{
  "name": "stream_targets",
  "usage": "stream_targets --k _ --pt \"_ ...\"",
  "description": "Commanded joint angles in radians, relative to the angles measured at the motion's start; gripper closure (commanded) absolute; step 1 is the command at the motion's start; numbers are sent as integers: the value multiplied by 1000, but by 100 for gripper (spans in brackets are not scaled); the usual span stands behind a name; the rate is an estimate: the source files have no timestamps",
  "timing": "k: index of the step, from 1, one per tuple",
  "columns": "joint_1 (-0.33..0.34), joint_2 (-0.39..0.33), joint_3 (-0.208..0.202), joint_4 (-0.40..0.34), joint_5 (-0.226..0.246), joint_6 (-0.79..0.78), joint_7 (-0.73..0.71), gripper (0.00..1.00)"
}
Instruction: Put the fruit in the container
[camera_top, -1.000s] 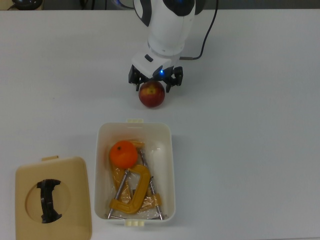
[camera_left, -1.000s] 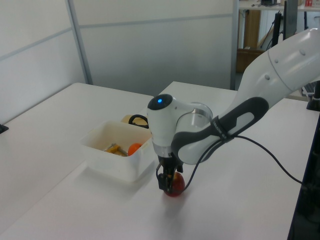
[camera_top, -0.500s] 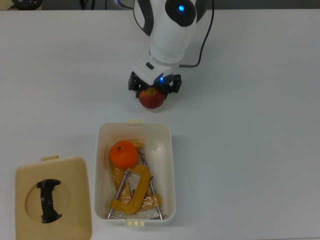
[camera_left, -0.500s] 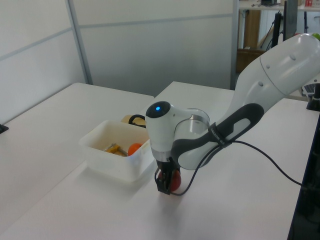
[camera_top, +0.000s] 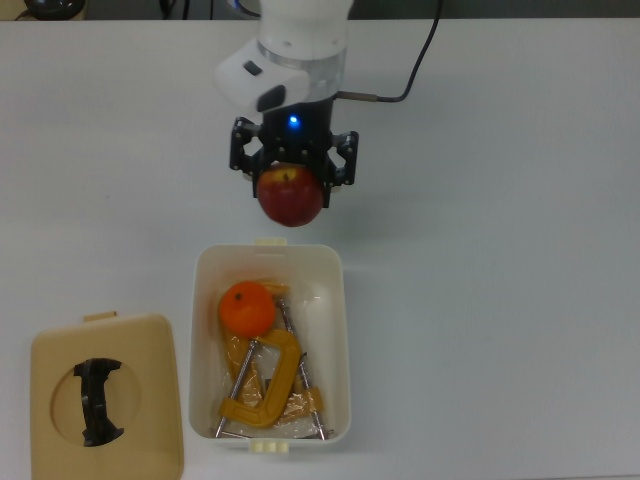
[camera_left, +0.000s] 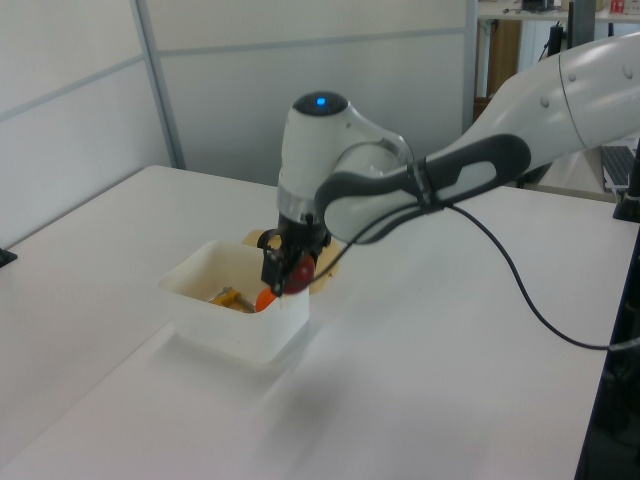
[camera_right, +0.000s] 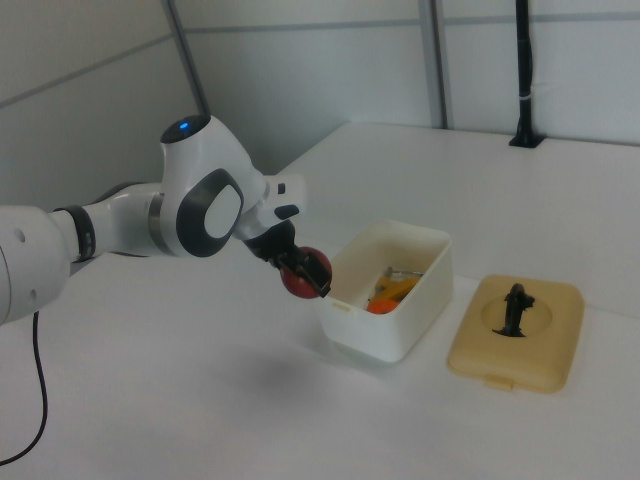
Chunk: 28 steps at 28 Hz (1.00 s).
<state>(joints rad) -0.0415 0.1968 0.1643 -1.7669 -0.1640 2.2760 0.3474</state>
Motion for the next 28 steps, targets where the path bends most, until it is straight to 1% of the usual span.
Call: stream_targets --k 1,3,7,8,9,10,11,12,13,14,16,23,24,26,28 --pt "-18 88 -6 130 26 8 54 100" --pt "-21 130 -6 165 17 13 80 100" --pt "-21 168 -16 187 8 22 110 100" --pt "-21 187 -17 204 6 30 123 100" --pt "-21 196 -17 213 5 33 131 93" --pt "-21 207 -17 219 1 33 139 76" --pt "-20 216 -17 225 -6 33 146 47" --pt "-18 222 -20 228 -15 33 160 10" --pt "-17 227 -20 230 -28 33 179 0" --pt "-18 228 -19 230 -54 34 215 0" --pt "-20 227 -19 230 -65 34 228 0" --pt "-20 199 -17 228 -58 19 216 0" --pt "-21 182 -17 221 -54 10 206 0" --pt "-21 170 -16 216 -51 -38 182 0" --pt "-23 167 -14 219 -43 -114 124 0"
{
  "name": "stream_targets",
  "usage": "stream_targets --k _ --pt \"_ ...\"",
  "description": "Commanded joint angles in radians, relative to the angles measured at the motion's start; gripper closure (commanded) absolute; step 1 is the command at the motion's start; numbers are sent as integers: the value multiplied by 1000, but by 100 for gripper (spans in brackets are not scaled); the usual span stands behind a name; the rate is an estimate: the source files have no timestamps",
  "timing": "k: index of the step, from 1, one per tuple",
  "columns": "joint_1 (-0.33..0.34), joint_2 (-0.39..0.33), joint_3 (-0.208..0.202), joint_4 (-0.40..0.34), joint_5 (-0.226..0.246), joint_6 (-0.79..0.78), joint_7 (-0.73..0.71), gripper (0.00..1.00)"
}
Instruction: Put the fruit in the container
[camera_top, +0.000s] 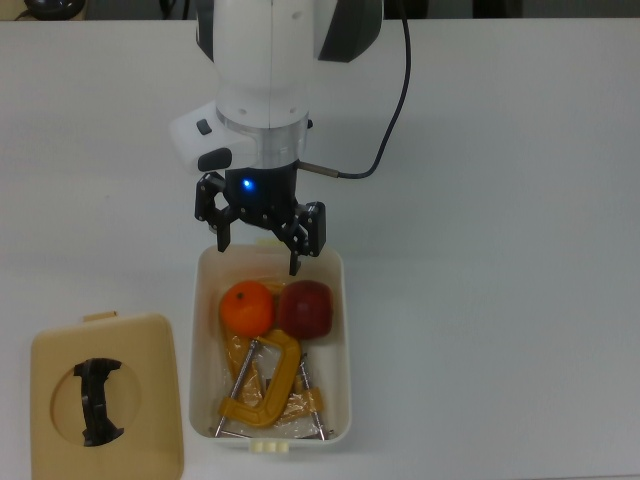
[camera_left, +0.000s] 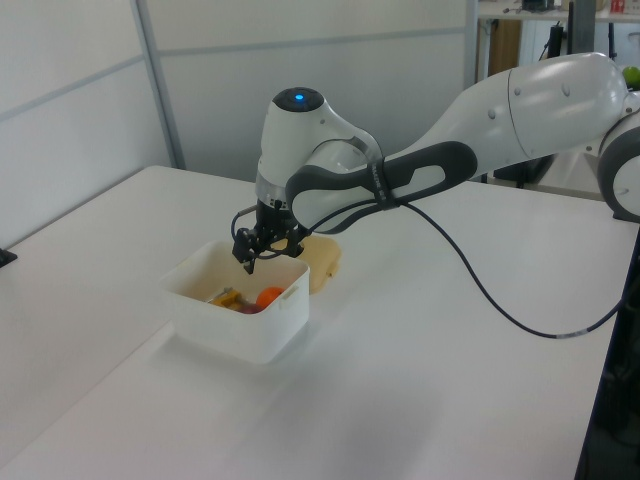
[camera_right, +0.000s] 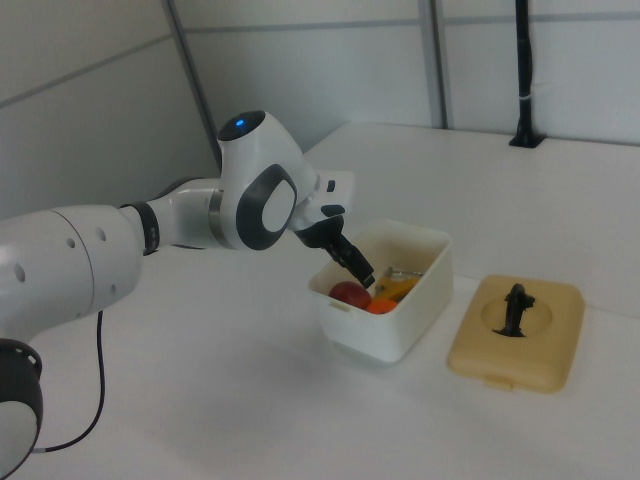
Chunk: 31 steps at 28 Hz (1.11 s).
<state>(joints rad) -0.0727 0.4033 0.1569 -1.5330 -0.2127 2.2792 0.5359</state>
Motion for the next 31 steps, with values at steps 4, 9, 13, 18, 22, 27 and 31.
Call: stream_targets --k 4,9,13,18,22,27,31 --pt "5 -73 -11 -9 105 -311 -272 0" --pt "-12 -118 -19 -9 148 -469 -387 0" --pt "-24 -152 -20 -10 148 -544 -447 0" --pt "-47 -178 -22 -10 136 -592 -461 0" --pt "-81 -184 -22 -10 135 -598 -485 0" --pt "-82 -187 -30 -9 118 -598 -488 0" --pt "-82 -192 -42 -9 118 -598 -498 0"
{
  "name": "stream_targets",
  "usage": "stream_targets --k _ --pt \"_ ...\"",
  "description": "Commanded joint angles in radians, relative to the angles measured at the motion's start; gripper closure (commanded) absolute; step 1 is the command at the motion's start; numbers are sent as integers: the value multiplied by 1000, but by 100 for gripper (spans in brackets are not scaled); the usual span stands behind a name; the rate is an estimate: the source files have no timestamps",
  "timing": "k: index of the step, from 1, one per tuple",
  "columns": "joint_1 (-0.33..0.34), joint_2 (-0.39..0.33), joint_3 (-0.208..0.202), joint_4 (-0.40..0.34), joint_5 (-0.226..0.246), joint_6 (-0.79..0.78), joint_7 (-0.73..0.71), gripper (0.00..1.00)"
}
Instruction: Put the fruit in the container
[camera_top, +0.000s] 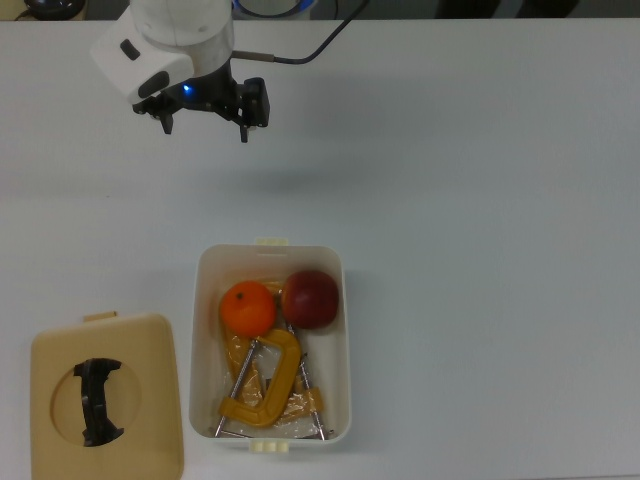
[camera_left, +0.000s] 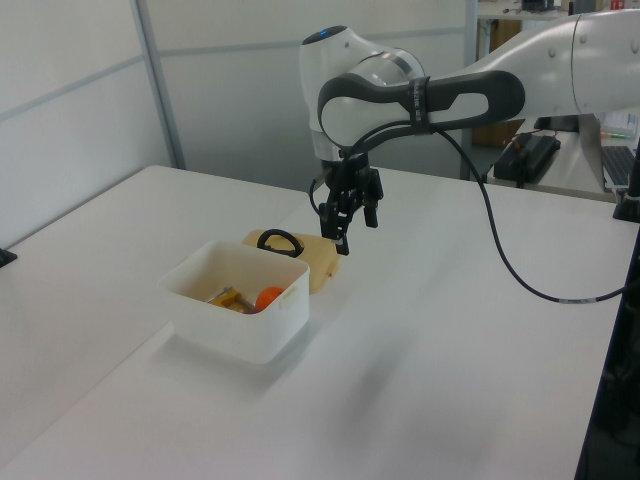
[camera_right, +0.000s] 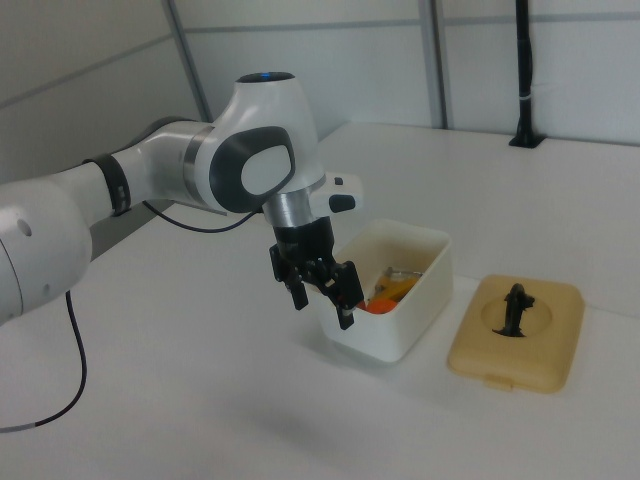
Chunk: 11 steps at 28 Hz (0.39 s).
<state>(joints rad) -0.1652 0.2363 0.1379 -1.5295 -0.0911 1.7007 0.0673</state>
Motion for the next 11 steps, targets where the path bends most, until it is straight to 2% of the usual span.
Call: stream_targets --k 1,11 --pt "10 -25 -23 -12 -4 -18 -30 0" --pt "-7 -25 -24 2 -9 -12 -32 0"
